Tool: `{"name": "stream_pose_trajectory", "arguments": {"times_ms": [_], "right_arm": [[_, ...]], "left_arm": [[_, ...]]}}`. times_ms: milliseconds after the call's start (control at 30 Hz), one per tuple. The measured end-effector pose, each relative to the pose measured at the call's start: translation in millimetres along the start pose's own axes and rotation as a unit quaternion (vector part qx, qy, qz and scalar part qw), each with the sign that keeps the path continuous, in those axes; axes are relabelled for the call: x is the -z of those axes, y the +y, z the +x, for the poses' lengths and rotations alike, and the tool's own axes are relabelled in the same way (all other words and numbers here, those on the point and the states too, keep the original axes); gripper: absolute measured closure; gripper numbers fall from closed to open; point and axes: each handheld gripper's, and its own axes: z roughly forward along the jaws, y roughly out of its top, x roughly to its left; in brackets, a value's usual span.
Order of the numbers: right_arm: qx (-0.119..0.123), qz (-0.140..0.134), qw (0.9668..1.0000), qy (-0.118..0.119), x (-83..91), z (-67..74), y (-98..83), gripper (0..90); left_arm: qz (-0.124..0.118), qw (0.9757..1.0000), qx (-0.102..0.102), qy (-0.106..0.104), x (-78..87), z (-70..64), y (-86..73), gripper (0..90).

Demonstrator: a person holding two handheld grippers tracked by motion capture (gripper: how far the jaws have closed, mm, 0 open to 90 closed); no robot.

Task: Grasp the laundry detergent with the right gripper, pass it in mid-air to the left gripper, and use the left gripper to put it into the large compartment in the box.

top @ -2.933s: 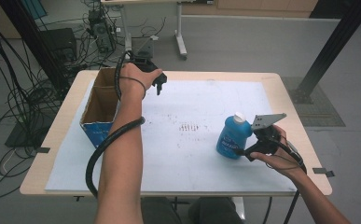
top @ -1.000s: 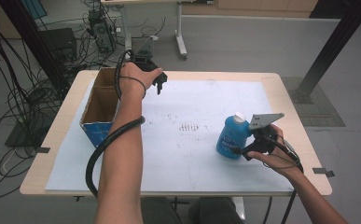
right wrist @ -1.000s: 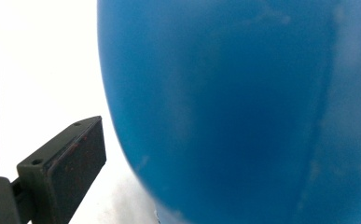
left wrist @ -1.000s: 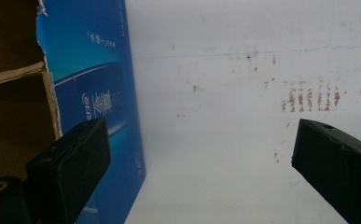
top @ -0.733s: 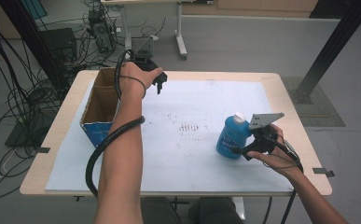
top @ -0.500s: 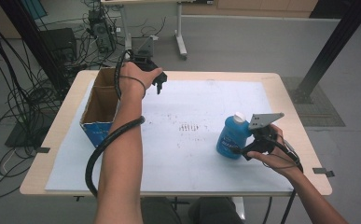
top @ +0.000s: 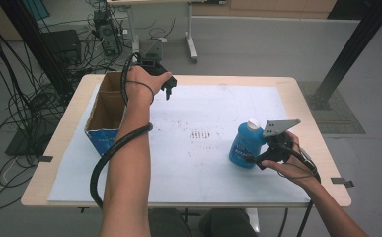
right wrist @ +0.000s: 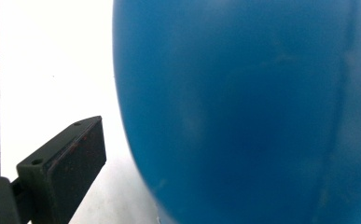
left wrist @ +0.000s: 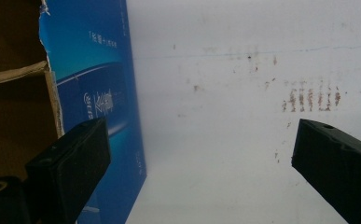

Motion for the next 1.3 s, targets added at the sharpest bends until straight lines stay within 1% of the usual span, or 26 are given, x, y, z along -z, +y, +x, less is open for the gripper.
{"name": "stream_pose_trajectory", "arguments": {"times_ms": [833,1167,1300], "right_arm": [[0.004,-0.003,1.0000,0.001,-2.2,1.5,0.9,2.4],[0.005,-0.004,1.0000,0.000,-2.4,1.7,0.2,2.4],[0.005,-0.006,1.0000,-0.002,-2.2,2.0,0.0,4.2]], "left_arm": [[0.000,1.0000,-0.002,0.003,0.8,-1.0,0.3,5.1],[-0.001,1.0000,0.001,0.003,-0.3,0.1,-0.2,5.1],[0.001,1.0000,-0.001,0.002,-0.7,0.4,-0.3,5.1]]}}
